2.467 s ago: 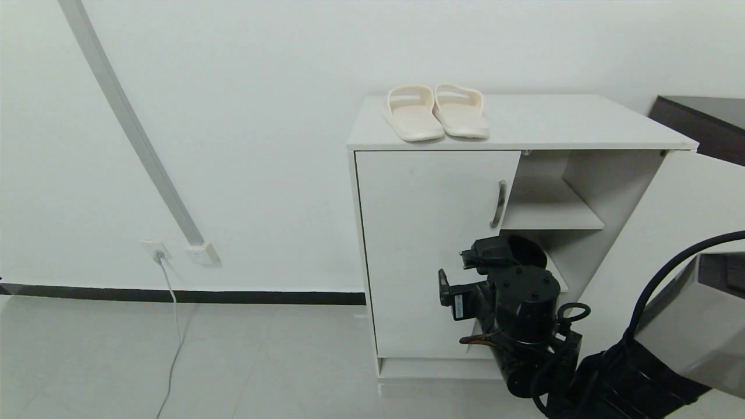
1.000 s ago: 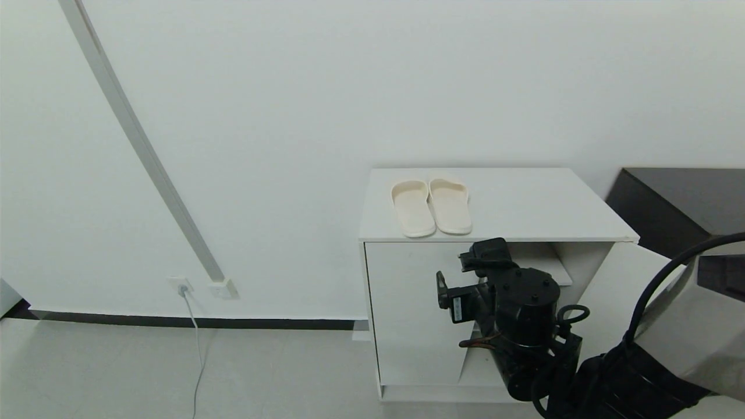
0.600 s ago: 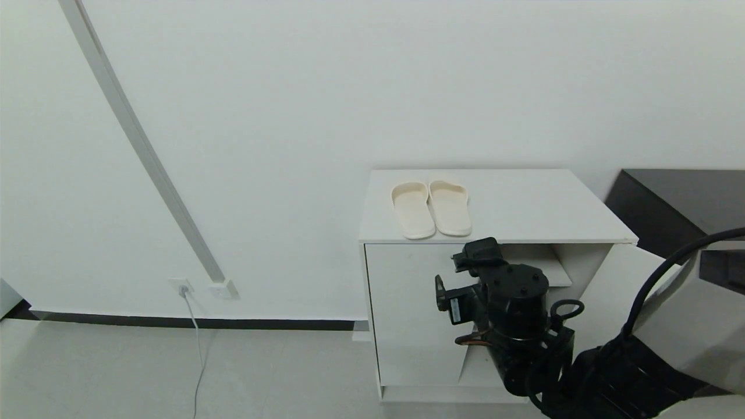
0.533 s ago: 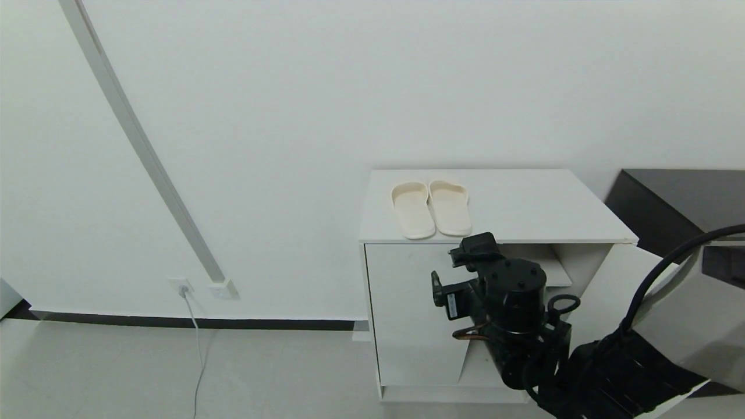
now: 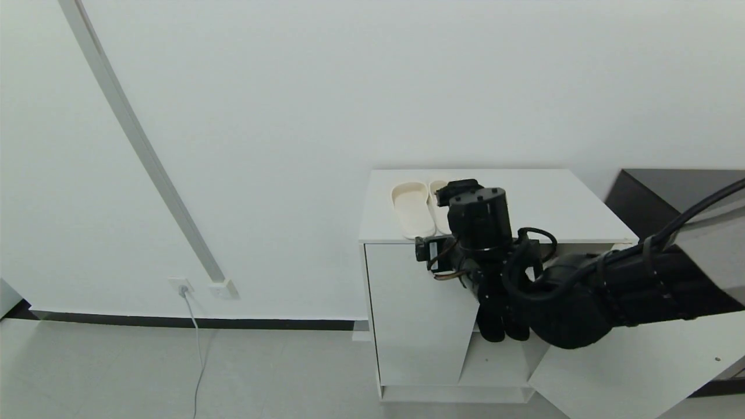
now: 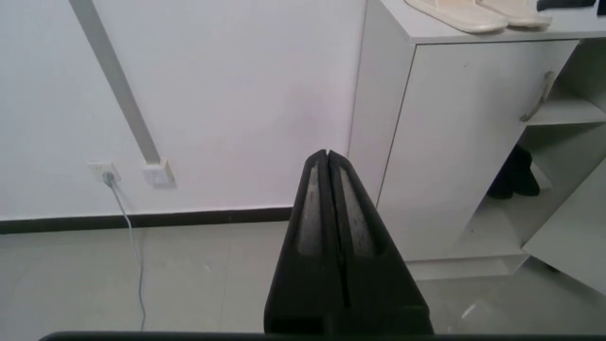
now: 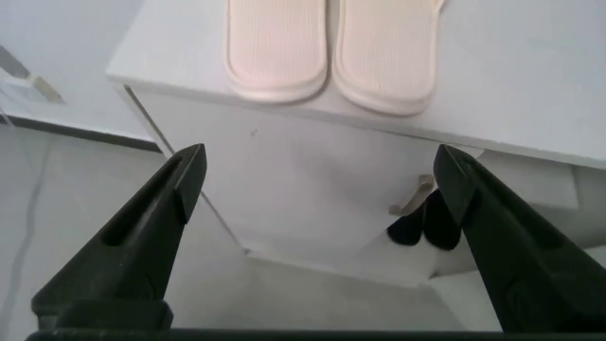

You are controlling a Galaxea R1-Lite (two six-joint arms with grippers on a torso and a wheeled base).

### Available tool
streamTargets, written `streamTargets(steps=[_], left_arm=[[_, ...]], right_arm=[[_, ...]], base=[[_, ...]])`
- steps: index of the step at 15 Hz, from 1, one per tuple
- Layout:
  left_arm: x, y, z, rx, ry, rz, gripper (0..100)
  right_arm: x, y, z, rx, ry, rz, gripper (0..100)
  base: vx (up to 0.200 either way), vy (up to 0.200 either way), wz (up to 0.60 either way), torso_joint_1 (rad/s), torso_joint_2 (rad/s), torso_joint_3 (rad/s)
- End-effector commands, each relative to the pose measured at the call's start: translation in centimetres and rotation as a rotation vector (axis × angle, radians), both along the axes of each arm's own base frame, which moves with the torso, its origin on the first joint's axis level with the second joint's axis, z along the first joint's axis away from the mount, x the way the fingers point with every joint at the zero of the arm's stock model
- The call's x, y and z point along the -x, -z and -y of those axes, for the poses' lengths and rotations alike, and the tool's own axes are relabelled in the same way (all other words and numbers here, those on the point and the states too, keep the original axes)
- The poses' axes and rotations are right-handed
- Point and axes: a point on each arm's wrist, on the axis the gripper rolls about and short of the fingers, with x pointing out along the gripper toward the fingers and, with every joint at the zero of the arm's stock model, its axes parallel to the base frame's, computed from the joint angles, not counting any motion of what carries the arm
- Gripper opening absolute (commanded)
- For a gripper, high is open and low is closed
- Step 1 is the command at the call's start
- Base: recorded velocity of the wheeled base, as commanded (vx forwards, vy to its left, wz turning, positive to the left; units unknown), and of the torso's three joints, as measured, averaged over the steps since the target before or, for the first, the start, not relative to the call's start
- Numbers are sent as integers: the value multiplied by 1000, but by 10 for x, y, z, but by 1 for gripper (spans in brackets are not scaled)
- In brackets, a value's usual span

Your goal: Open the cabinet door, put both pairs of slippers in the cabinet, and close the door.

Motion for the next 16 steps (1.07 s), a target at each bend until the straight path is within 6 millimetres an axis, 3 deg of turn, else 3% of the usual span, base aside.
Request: streamTargets(steps=[1, 4, 16], left_arm=[[0, 0, 0, 1, 0, -1, 0], [0, 0, 0, 3, 0, -1, 0], [0, -1, 0, 4, 0, 0, 0]], right_arm=[[-1, -36, 0, -92, 14, 32, 100], [-2, -30, 0, -88, 26, 6, 100], [-23, 21, -11, -56, 37, -24, 100]], base=[[0, 0, 0, 0, 0, 0], [0, 0, 0, 0, 0, 0], [183, 0, 0, 3, 0, 3]])
